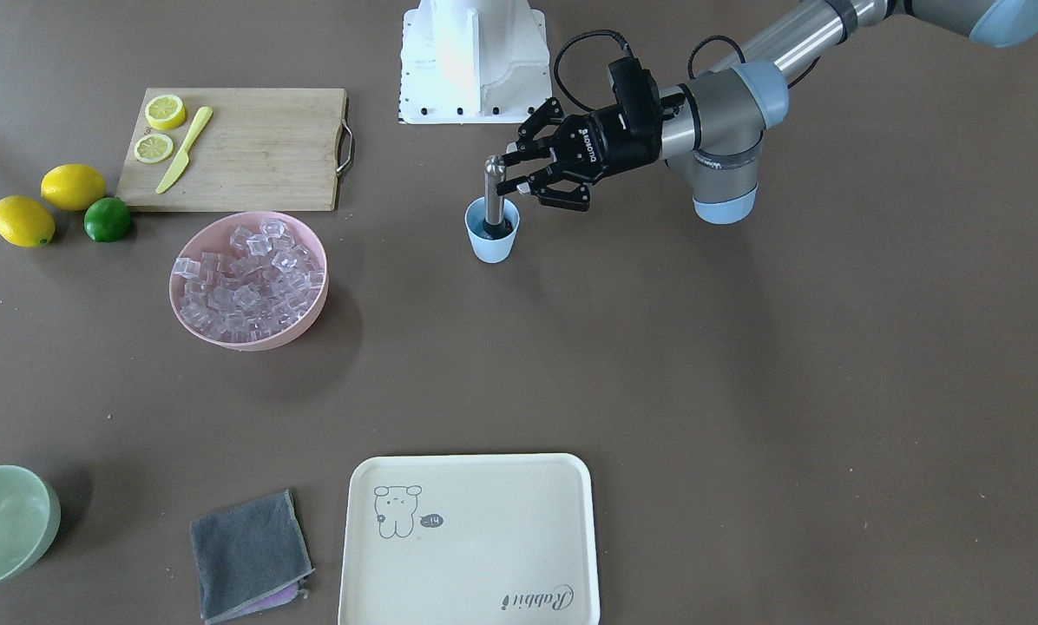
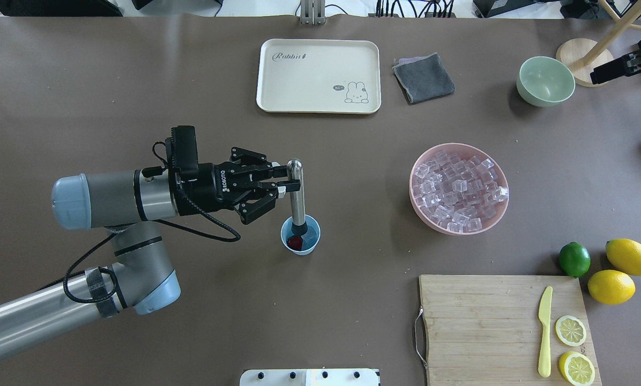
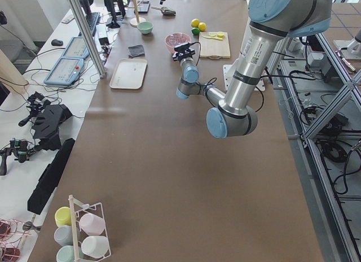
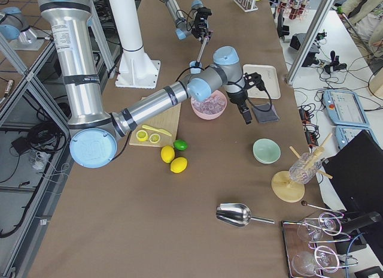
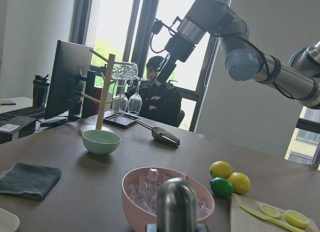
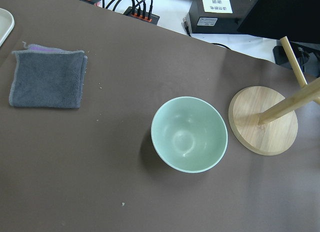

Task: Mash ice and strawberries in cup
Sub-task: 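Press the rod down and up on the ice and strawberry with the left gripper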

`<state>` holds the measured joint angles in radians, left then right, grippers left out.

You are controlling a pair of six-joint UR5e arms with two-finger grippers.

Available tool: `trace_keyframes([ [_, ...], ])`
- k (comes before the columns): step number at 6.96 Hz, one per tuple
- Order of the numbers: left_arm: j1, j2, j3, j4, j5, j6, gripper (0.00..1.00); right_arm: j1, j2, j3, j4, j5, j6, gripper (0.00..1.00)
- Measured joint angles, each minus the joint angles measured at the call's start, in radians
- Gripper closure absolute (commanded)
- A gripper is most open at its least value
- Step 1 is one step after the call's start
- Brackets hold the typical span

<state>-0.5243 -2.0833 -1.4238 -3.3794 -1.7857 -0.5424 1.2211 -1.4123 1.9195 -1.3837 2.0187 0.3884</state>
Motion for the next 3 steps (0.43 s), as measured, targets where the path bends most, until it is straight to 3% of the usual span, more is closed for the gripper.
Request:
trace_keyframes([
  [3, 0.002, -0.002, 0.018, 0.002, 0.0, 0.005, 1.0, 0.0, 0.002, 0.0, 0.0, -0.002, 0.001, 0.0],
])
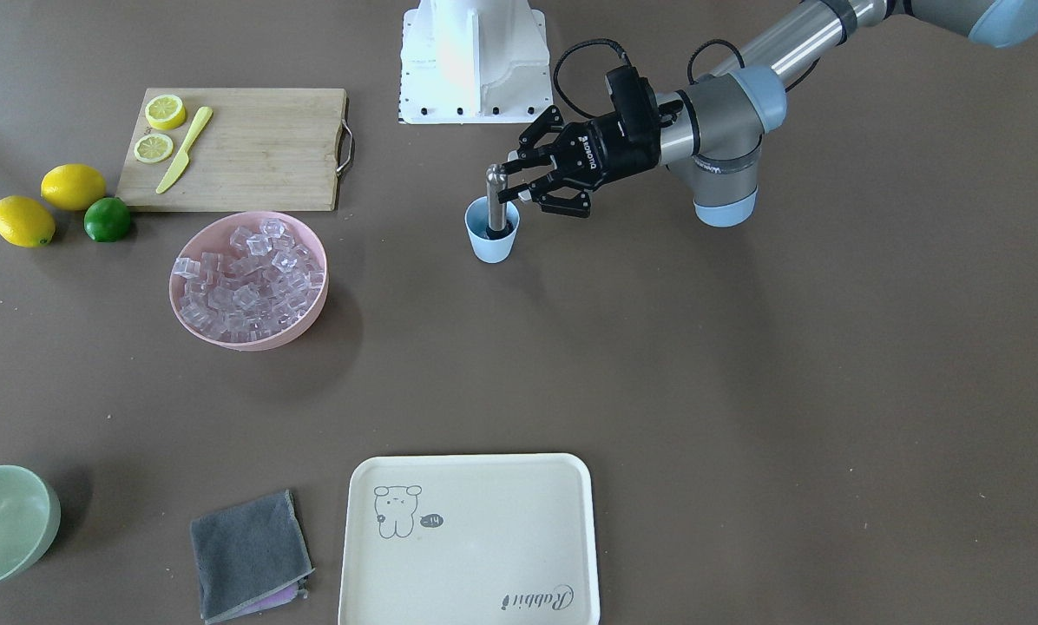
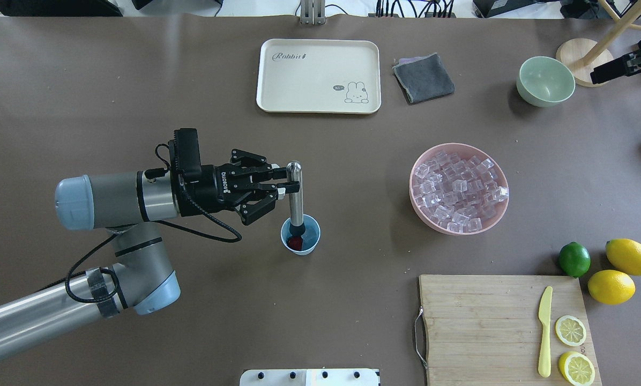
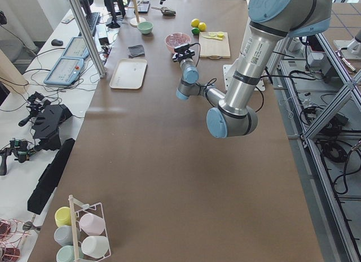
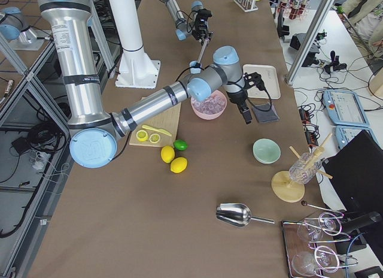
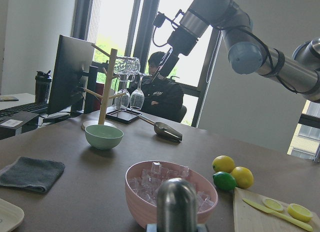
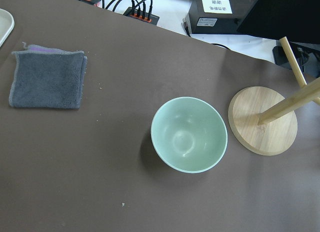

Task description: Mash ice and strawberries in cup

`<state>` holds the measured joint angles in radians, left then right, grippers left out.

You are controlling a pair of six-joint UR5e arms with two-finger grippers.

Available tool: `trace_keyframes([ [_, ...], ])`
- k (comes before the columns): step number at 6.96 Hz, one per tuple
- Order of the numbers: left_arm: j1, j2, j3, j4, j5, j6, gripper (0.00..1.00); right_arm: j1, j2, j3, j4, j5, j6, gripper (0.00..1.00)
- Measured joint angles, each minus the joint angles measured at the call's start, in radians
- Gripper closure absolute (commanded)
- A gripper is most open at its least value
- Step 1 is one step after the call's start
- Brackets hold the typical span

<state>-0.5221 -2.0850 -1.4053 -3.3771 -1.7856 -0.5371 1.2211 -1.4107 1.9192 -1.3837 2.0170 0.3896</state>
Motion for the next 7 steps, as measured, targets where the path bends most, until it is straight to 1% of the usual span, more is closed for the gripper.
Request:
trace_keyframes([
  [4, 0.003, -0.013, 0.02, 0.002, 0.0, -0.002, 1.0, 0.0, 0.008, -0.005, 0.0, -0.017, -0.001, 0.0],
  [6, -0.003, -0.027, -0.003, 0.008, 0.0, -0.02, 1.0, 0.0, 0.006, -0.004, 0.0, -0.017, 0.0, 0.0],
  [7, -0.02, -0.029, -0.037, 0.036, -0.002, -0.046, 1.0, 0.0, 0.006, -0.002, 0.0, -0.016, 0.0, 0.0],
])
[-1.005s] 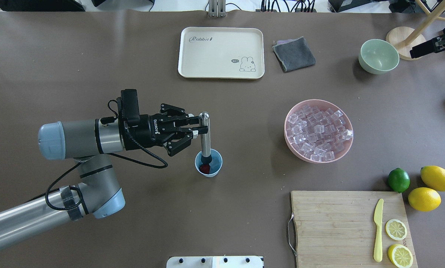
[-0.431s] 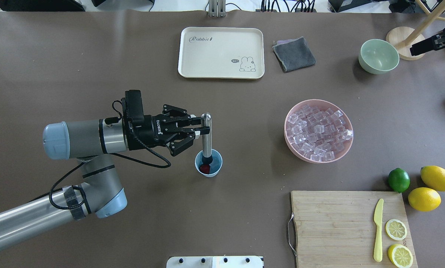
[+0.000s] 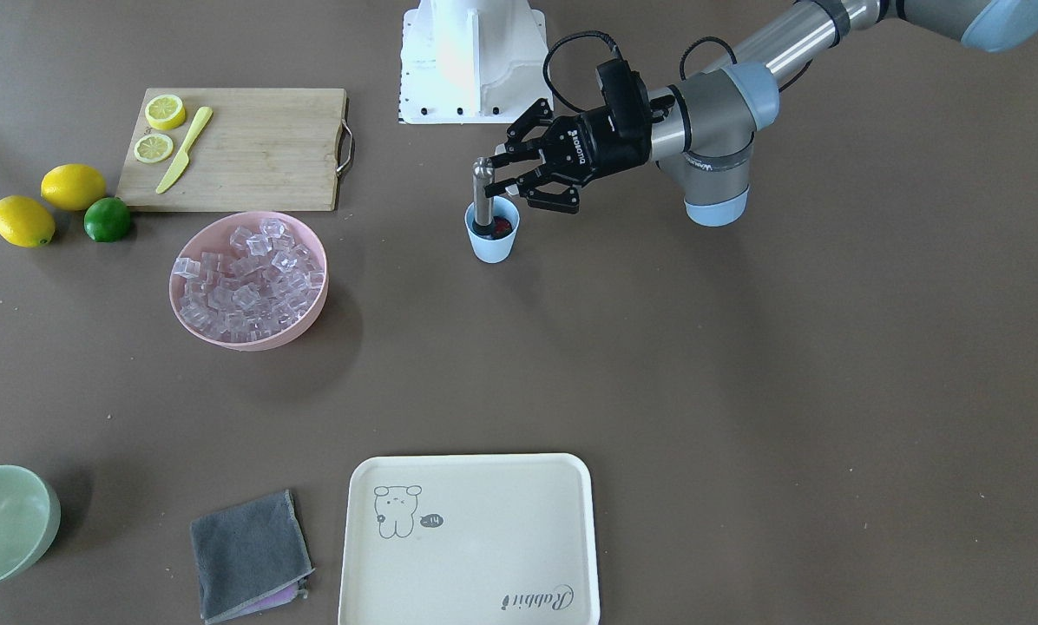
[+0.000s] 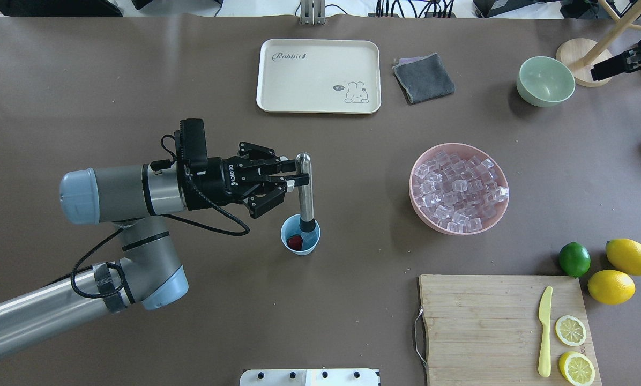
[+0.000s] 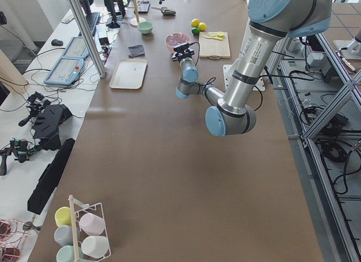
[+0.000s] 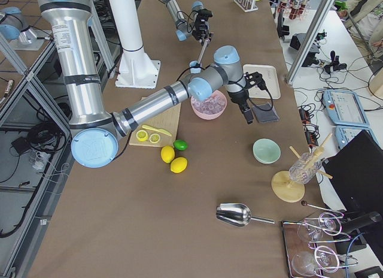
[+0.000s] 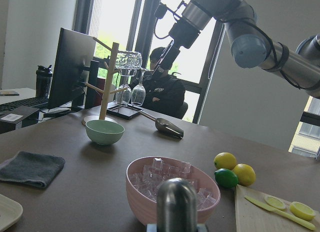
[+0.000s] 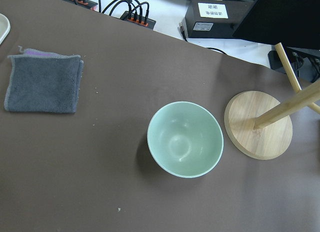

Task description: Mash ice and strawberries in cup

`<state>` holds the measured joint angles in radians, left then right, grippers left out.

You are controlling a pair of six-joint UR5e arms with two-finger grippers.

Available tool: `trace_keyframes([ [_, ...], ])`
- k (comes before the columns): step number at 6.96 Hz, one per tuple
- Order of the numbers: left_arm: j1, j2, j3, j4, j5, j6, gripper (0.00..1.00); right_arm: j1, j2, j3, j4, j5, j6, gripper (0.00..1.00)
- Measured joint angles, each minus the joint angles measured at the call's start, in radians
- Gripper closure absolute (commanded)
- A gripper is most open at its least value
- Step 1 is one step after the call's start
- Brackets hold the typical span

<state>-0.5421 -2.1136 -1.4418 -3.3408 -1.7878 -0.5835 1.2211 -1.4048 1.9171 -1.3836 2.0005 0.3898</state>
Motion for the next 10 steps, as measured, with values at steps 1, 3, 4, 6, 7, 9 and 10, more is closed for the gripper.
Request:
trace_keyframes([
  [1, -0.026, 0.002, -0.053, 0.06, -0.005, -0.025, 1.0, 0.0, 0.0, 0.001, 0.0, 0.001, 0.003, 0.0],
  [3, -0.103, 0.002, -0.127, 0.204, -0.018, -0.066, 1.0, 0.0, -0.001, 0.002, 0.0, 0.007, 0.011, 0.0],
  [4, -0.167, -0.001, -0.135, 0.274, -0.061, -0.121, 1.0, 0.0, -0.003, 0.003, 0.0, 0.011, 0.014, 0.0],
  [6, -0.358, -0.003, -0.135, 0.433, -0.247, -0.188, 1.0, -0.004, -0.006, 0.003, 0.0, 0.012, 0.025, 0.0],
  [7, -0.421, -0.002, -0.131, 0.504, -0.304, -0.215, 1.0, -0.008, -0.007, 0.003, 0.0, 0.011, 0.028, 0.0],
  [9, -0.524, 0.004, -0.081, 0.601, -0.407, -0.242, 1.0, -0.016, -0.009, 0.003, 0.0, 0.008, 0.029, 0.0],
  [10, -0.584, 0.004, -0.036, 0.637, -0.483, -0.244, 1.0, -0.02, -0.01, 0.002, 0.0, 0.007, 0.029, 0.0],
])
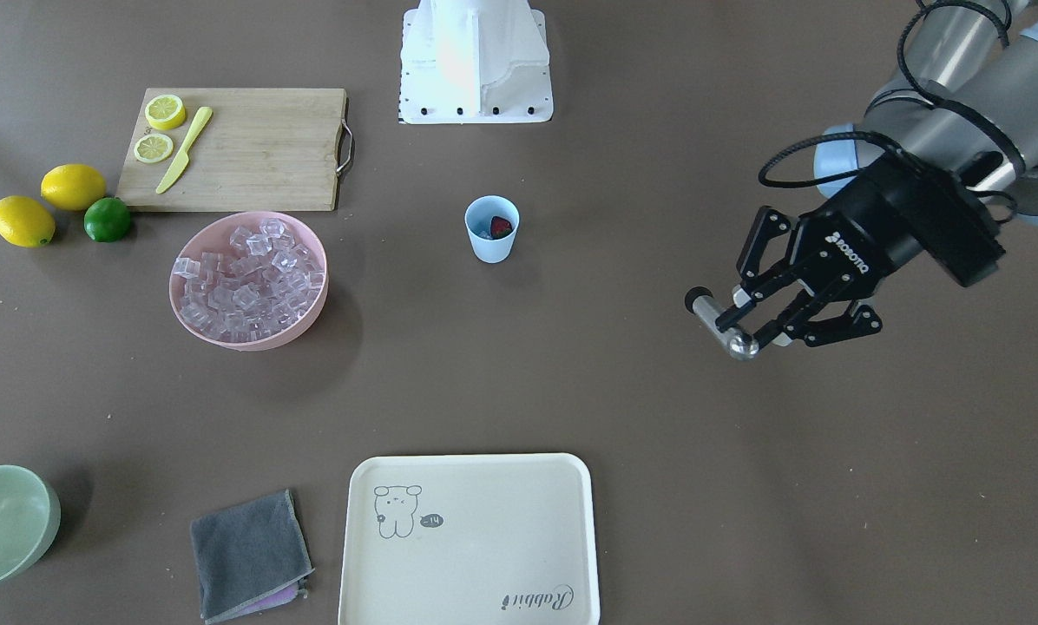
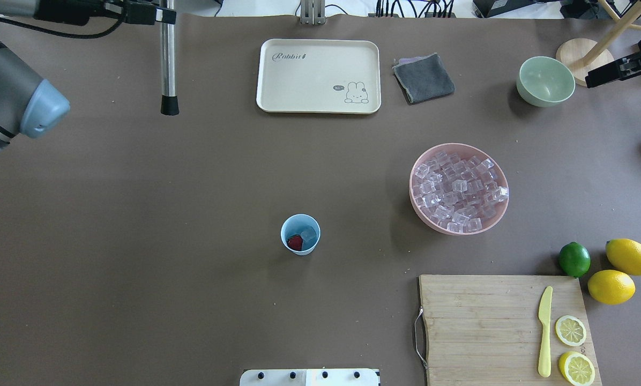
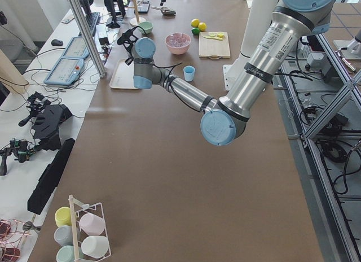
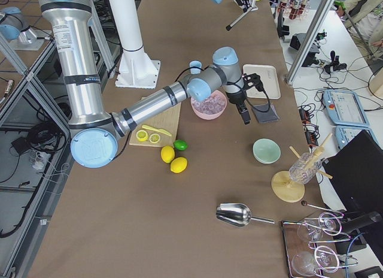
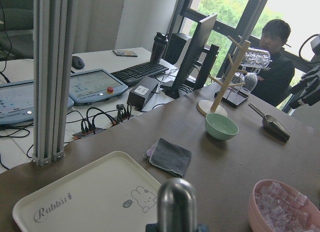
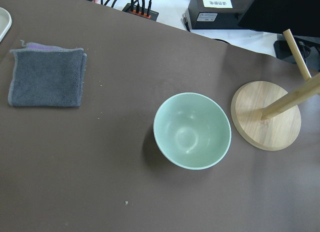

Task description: Mash ice and strawberries in cup

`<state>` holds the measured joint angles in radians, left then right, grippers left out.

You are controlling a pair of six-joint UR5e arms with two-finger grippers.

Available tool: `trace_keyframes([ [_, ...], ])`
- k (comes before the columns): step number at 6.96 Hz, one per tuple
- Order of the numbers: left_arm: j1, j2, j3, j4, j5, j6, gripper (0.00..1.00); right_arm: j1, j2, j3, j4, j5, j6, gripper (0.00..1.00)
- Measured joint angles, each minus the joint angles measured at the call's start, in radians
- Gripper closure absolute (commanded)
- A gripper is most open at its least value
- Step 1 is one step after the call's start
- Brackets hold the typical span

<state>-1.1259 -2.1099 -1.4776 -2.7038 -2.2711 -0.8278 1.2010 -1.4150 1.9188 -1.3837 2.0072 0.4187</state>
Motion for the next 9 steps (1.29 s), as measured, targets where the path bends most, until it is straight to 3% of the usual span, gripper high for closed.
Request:
trace_keyframes([
  [4, -0.254, 0.002, 0.169, 0.165, -0.363, 0.005, 1.0, -0.022, -0.001, 0.0, 0.0, -0.003, -0.001, 0.0],
  [7, -0.391, 0.041, 0.248, 0.322, -0.505, 0.084, 1.0, -0.044, 0.001, -0.001, 0.0, -0.005, -0.001, 0.0],
  [9, -0.464, 0.097, 0.28, 0.477, -0.562, 0.281, 1.0, -0.053, 0.005, -0.005, 0.0, -0.006, -0.001, 0.0],
])
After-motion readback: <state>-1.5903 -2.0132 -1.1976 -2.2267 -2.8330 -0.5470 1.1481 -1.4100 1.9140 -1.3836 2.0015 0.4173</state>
